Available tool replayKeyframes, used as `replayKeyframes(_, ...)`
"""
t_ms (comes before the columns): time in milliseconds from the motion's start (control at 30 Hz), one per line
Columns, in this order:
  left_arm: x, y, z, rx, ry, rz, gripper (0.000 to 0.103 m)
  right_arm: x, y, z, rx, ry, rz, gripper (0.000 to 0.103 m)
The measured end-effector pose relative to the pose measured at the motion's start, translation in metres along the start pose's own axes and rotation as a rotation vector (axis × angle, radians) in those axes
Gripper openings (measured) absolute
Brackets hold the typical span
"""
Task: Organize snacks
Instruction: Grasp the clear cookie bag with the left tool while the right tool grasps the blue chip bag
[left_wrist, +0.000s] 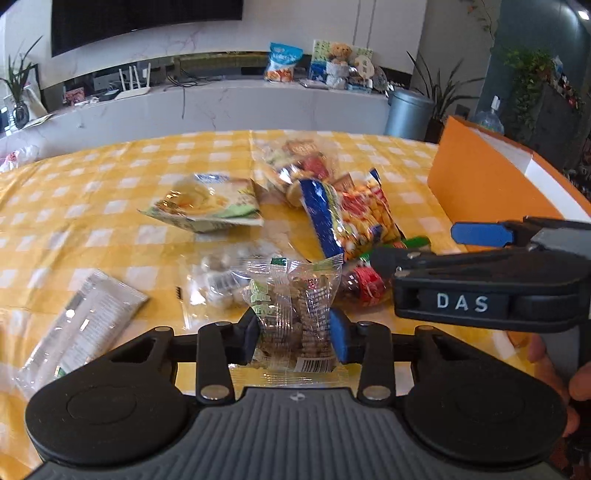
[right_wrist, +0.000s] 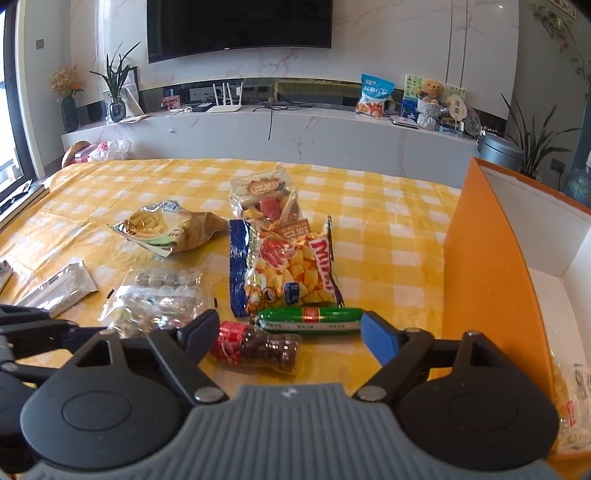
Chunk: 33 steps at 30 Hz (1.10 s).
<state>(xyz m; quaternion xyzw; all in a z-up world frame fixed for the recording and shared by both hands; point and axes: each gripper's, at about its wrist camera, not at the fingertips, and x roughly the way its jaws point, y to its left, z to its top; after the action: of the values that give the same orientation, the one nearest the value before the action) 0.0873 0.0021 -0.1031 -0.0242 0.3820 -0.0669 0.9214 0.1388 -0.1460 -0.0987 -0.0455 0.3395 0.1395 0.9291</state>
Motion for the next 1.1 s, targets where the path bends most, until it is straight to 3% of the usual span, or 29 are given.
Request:
replayKeyframes(133,-0.007,0.014,0.01,-0.034,-0.038,0.017,0.044,0.013,0.002,0.009,-0.015,-0.013,0.002,0.091)
replayKeyframes(333,0.002,0.034,0.026,-0.072,-0.046,0.058,0.044,0.042,0.005,0.023,-0.037,-0.006,-0.02,0.093)
replayKeyframes(600,0.01,0.033,0.033,-0.055,-0.049,0.04,0.044,0.079,0.006,0.025,0.008,0.034,-0.01,0.097)
replayKeyframes(800,0.011,0.031,0.031,-0.057,-0.043,0.03,0.044,0.086,0.008,0.024,0.013,0.03,-0.012,0.084)
replayKeyframes(867,0.01,0.031,0.031,-0.059,-0.042,0.029,0.044,0.083,0.01,0.024,-0.006,0.012,-0.028,0.072)
replayKeyframes(967,0.006,0.031,0.031,-0.066,-0.044,0.026,0.044,0.079,0.012,0.023,-0.033,0.006,-0.043,0.062)
replayKeyframes(1100,-0.003,0.032,0.03,-0.075,-0.05,0.035,0.044,0.071,0.013,0.024,-0.047,-0.008,-0.046,0.059)
